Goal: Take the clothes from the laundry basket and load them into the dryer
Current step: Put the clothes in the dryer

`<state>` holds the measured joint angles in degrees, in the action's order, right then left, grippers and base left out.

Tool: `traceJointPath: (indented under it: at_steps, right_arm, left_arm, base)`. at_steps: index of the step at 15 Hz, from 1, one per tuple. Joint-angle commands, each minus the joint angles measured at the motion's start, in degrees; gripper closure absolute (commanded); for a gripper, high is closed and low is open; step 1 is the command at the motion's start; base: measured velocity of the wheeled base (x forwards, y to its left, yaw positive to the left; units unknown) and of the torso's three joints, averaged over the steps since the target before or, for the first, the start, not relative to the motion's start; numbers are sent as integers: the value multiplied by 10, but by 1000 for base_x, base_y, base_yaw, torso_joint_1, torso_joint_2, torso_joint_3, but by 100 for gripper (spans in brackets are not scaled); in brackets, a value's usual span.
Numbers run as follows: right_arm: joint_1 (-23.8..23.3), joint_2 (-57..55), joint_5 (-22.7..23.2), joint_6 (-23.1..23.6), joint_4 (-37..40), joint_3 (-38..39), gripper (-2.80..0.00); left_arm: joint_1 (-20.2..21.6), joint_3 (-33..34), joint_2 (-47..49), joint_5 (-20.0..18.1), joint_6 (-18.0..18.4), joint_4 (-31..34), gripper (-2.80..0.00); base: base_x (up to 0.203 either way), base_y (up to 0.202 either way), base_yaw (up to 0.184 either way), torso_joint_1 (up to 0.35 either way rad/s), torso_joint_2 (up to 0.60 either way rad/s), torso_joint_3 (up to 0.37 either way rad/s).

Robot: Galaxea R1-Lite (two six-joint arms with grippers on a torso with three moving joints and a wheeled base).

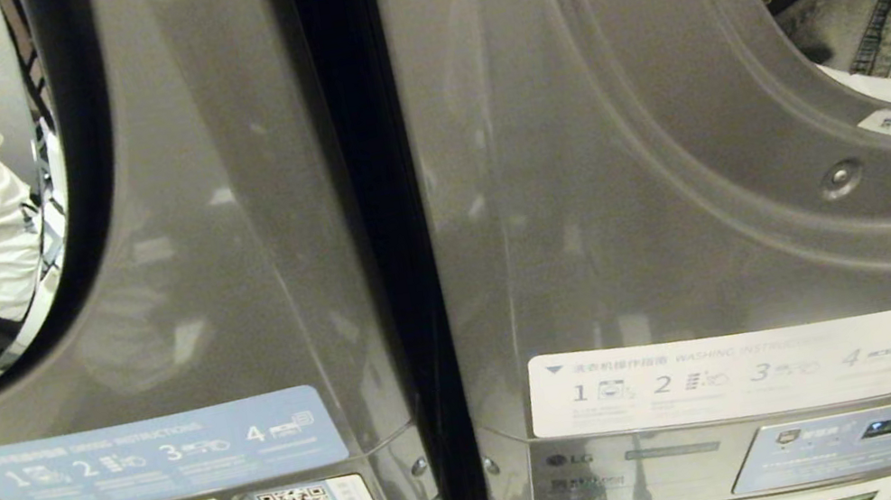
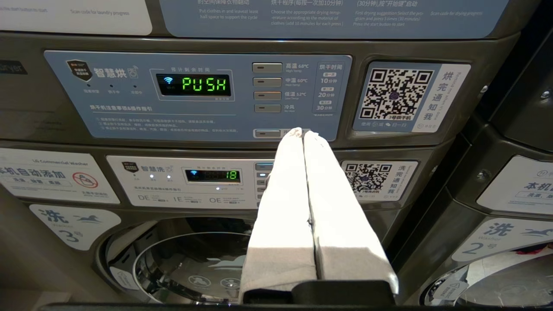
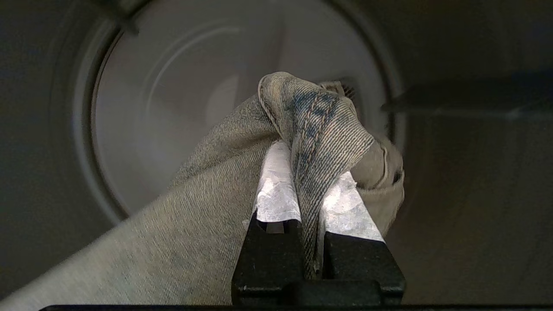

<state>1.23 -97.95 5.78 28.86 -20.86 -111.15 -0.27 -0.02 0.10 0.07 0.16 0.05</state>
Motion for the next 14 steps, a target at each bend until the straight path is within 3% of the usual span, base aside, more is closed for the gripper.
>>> traceJointPath:
  at_steps: [1,5,6,14]
  right_arm:
    - [0,-4,1,1,4,6,0]
    - [0,5,1,2,49,54,0]
    - [0,6,1,2,49,55,-280]
    - [0,36,3,-7,53,91,-280]
  left_arm:
    - [0,-1,0,0,0,0,0]
    - [0,-1,0,0,0,0,0]
    - [0,0,0,0,0,0,0]
    - [0,0,0,0,0,0,0]
  base:
    - [0,0,0,0,0,0]
    - [0,0,0,0,0,0]
    - [0,0,0,0,0,0]
    - [0,0,0,0,0,0]
